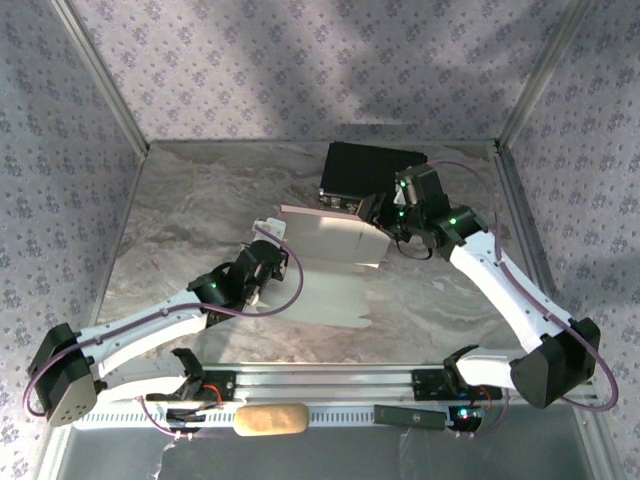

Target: Fold the paper box

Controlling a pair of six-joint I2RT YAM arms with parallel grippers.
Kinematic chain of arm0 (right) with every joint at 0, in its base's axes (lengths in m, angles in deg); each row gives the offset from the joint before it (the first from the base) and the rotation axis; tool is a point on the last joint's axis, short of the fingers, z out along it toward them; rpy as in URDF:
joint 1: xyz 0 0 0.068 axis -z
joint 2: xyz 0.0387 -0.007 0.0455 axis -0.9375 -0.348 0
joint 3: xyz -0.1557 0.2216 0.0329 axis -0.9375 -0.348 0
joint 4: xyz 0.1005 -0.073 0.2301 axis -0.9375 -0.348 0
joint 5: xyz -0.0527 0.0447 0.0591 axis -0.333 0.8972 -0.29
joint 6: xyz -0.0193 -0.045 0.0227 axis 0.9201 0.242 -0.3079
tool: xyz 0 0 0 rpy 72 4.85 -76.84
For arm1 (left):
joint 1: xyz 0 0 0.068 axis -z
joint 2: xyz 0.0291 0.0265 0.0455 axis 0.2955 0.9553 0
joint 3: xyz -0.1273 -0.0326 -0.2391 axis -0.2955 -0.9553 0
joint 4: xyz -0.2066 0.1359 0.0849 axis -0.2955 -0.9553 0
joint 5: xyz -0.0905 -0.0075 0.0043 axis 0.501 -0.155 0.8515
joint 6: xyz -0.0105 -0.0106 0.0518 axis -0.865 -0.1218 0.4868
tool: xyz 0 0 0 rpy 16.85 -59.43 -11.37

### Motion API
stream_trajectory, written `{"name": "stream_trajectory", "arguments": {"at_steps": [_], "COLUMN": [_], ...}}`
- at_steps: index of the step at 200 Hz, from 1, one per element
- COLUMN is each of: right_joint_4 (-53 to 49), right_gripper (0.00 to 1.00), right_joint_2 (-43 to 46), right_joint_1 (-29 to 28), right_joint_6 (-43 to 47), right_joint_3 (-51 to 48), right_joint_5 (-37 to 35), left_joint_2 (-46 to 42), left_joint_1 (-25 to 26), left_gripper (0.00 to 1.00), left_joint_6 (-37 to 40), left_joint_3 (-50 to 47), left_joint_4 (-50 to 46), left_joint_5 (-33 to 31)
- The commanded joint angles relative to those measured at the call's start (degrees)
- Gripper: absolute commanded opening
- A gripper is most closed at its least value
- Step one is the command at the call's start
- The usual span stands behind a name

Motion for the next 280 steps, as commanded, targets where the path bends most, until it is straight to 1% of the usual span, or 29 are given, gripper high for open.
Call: {"name": "stream_trajectory", "arguments": {"at_steps": [1, 53, 82, 108, 130, 148, 165, 176, 197, 213, 228, 235, 241, 248, 253, 260, 269, 280], "right_joint_4": [-0.84, 2.91, 3.89, 5.34, 9.05, 12.17, 16.55, 21.13, 25.87, 26.04, 24.18, 23.42, 23.19, 23.22, 23.15, 22.73, 20.72, 15.74], "right_gripper": [0.48, 0.48, 0.45, 0.39, 0.34, 0.26, 0.19, 0.16, 0.09, 0.03, 0.01, 0.02, 0.05, 0.16, 0.27, 0.37, 0.45, 0.52], "right_joint_2": [0.94, 0.25, -0.54, 0.01, 1.26, 2.53, 4.24, 5.38, 7.03, 7.69, 7.80, 7.72, 7.64, 7.69, 7.79, 8.32, 9.86, 13.48], "right_joint_1": [-0.77, -0.22, -0.40, -0.09, 0.37, 0.68, 0.84, 0.87, 0.72, 0.45, 0.41, 0.51, 0.68, 0.88, 1.05, 1.34, 1.64, 1.84], "right_joint_6": [-1.55, -4.85, -7.58, -10.12, -13.28, -16.48, -20.37, -23.21, -27.71, -29.38, -29.78, -29.93, -30.02, -30.19, -30.27, -29.77, -28.44, -25.93], "right_joint_3": [-2.40, -3.87, -3.79, -4.79, -7.05, -9.11, -12.00, -14.12, -15.88, -15.24, -13.75, -13.23, -12.91, -12.72, -12.73, -12.66, -12.30, -12.41], "right_joint_5": [0.71, 5.48, 7.37, 7.40, 7.39, 6.90, 6.16, 5.97, 4.67, 3.58, 3.31, 3.46, 3.86, 4.42, 4.78, 4.92, 4.34, 0.75], "left_joint_2": [-0.04, 0.80, 1.24, 1.33, 1.32, 1.50, 1.44, 1.41, 1.68, 1.76, 1.63, 1.66, 1.63, 1.59, 1.55, 1.50, 1.29, 0.70], "left_joint_1": [0.71, 1.54, 2.25, 2.88, 3.59, 4.29, 5.04, 5.44, 5.88, 5.85, 5.90, 5.90, 5.90, 5.90, 5.89, 5.90, 5.90, 5.68], "left_gripper": [0.00, 0.00, 0.00, 0.00, 0.00, 0.00, 0.00, 0.00, 0.00, 0.00, 0.00, 0.00, 0.00, 0.00, 0.00, 0.00, 0.00, 0.00], "left_joint_6": [0.23, 0.65, 0.93, 1.11, 1.11, 0.85, 0.41, -0.09, -0.97, -1.66, -2.04, -2.14, -2.27, -2.40, -2.48, -2.59, -2.65, -2.65], "left_joint_3": [0.80, 0.71, 0.82, 0.68, 0.38, 0.01, -0.82, -1.29, -1.82, -2.04, -2.02, -1.93, -1.78, -1.72, -1.62, -1.54, -1.41, -1.47], "left_joint_4": [2.40, 3.27, 3.71, 4.07, 4.58, 5.14, 6.27, 7.16, 8.40, 9.01, 9.41, 9.38, 9.43, 9.42, 9.31, 9.21, 8.90, 8.58], "left_joint_5": [-0.60, -0.42, -1.35, -2.12, -3.03, -4.29, -5.99, -6.90, -7.49, -7.62, -7.71, -7.80, -7.88, -7.89, -8.05, -8.36, -8.97, -9.63]}}
